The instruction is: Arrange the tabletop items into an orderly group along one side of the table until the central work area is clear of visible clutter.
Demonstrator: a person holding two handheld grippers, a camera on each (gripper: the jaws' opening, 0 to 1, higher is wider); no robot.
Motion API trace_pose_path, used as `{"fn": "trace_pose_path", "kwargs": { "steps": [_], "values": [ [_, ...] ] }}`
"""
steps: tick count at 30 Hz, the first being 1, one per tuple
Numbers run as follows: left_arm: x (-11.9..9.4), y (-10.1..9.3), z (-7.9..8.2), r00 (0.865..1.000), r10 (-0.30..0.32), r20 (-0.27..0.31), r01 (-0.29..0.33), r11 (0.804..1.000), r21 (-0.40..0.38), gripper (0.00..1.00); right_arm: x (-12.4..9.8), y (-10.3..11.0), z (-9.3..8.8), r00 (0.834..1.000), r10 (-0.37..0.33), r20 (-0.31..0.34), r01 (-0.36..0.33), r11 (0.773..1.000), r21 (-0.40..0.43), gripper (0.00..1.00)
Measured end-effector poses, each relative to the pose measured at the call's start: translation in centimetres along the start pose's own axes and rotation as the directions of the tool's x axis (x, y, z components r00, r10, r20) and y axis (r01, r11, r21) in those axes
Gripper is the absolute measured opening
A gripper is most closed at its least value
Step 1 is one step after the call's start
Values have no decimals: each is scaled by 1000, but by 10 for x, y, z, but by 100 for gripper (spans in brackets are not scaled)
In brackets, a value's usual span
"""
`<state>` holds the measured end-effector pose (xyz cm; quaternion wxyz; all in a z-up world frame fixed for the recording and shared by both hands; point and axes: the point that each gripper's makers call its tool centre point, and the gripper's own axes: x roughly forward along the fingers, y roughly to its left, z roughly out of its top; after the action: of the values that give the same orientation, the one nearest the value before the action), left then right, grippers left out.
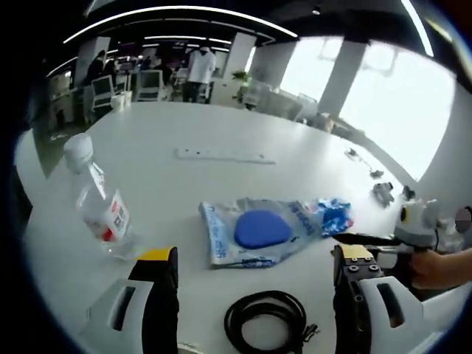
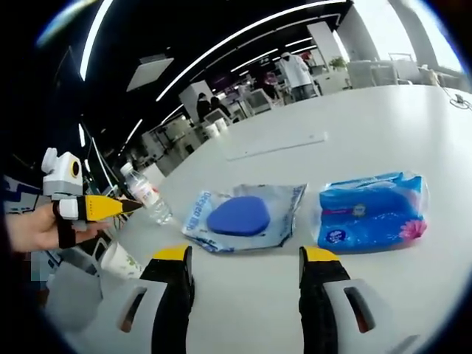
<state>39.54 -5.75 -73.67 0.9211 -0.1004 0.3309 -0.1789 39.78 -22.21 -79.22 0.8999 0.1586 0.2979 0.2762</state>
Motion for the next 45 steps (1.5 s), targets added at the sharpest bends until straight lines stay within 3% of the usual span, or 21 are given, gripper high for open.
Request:
{"fn": "trace_pose_path", "kwargs": {
  "steps": [11,16,25,31,36,45],
  "values": [
    [-31,23,-12,999,53,2,-53,999,13,83,7,8,-7,999,20,-35,-20,1000,-1,55],
    [-44,31,-14,997,70,18,-70,997,-20,83,12,14,-13,998,31,-57,-32,999,-14,53],
    [-63,38,-27,995,96,5,-96,995,19,84,18,24,-18,995,57,-80,-58,998,-21,53],
    [-69,43,-42,993,119,-13,-119,993,16,84,19,23,-19,995,50,-88,-52,998,-17,53],
    [-70,43,-64,987,151,-49,-149,988,45,84,18,21,-24,993,42,-106,-45,999,-28,53],
    [-69,52,-77,982,170,-78,-168,985,28,84,16,17,-29,993,30,-116,-32,999,-17,52]
  ]
}}
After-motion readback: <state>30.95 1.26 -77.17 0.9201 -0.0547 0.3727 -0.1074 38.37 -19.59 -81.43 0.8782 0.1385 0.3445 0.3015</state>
